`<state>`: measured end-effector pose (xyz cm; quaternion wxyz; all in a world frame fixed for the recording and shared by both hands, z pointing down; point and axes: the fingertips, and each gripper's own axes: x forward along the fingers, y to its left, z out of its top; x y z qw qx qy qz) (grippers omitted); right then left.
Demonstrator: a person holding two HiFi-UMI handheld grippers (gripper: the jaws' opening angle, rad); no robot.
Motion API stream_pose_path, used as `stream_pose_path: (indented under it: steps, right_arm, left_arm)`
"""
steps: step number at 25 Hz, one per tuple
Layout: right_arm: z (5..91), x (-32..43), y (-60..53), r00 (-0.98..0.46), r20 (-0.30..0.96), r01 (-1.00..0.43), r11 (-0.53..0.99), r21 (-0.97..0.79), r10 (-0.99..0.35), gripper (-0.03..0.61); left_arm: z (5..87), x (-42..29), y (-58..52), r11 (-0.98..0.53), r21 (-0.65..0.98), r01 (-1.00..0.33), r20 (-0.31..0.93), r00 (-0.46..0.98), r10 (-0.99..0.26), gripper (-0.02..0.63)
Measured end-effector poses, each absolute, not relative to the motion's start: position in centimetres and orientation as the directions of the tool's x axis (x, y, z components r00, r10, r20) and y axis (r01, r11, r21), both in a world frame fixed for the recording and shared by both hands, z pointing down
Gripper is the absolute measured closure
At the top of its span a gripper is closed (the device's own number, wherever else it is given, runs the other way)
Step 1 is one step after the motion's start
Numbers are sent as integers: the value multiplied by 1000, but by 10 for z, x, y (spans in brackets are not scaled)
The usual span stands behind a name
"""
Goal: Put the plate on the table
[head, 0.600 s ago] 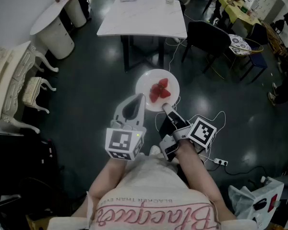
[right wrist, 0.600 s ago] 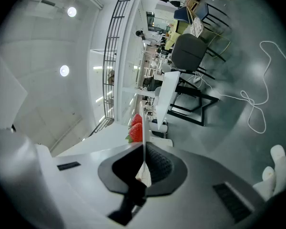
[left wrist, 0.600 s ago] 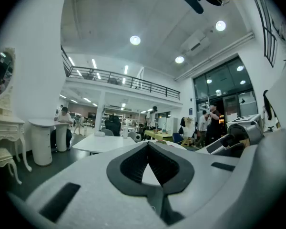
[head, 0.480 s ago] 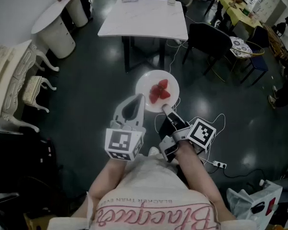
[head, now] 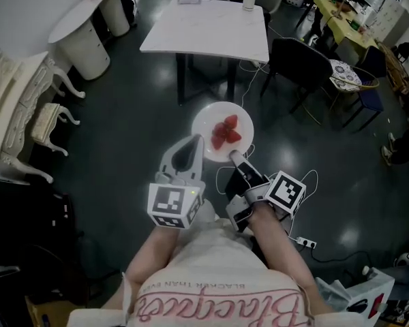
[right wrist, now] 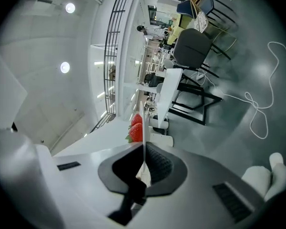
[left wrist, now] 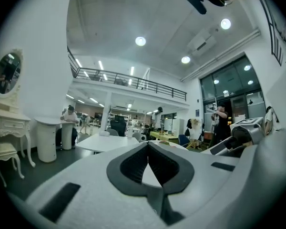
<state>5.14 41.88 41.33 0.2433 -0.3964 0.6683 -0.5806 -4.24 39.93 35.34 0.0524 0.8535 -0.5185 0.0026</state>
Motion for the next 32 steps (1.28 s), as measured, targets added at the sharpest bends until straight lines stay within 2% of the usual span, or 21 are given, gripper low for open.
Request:
stream_pose_path:
  steps: [16, 32]
  right_arm:
    - [416, 62, 351, -568, 96, -209, 30, -977, -817, 566]
    - [415, 46, 171, -542, 105, -212, 14, -977, -834, 566]
  left_arm:
    - [359, -36, 326, -463, 100, -881, 66, 470, -880, 609]
    - [359, -53, 140, -490, 132, -862, 69, 501, -863, 609]
